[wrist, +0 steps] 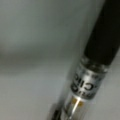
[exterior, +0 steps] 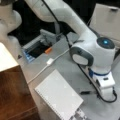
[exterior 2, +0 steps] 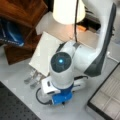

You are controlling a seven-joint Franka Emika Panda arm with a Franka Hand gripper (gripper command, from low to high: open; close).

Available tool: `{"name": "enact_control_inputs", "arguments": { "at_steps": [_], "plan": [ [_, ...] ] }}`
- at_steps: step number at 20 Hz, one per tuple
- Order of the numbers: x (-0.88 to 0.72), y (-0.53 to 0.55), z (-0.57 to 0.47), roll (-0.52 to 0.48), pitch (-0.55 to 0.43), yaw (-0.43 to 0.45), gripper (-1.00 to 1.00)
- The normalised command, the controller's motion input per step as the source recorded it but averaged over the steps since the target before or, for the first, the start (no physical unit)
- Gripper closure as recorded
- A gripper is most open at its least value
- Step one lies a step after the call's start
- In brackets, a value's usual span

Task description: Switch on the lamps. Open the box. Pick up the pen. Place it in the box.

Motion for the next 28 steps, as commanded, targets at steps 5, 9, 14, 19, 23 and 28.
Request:
{"name": "enact_control_inputs", "arguments": {
  "at_steps": [5, 9, 14, 19, 23, 28],
  "plan": [
    [-0.12, -0.09, -0.12, -0.144, -0.170, 0.162, -1.00],
    [-0.10, -0.05, -0.14, -0.167, -0.197, 0.167, -1.00],
    [-0.12, 0.00, -0.15, -0.165, -0.193, 0.156, -1.00],
    [-0.13, 0.03, -0.14, -0.159, -0.173, 0.132, 1.00],
    [-0.14, 0.04, -0.14, -0.150, -0.162, 0.124, 1.00],
    [-0.14, 0.02, -0.14, -0.147, -0.162, 0.123, 1.00]
  ]
}}
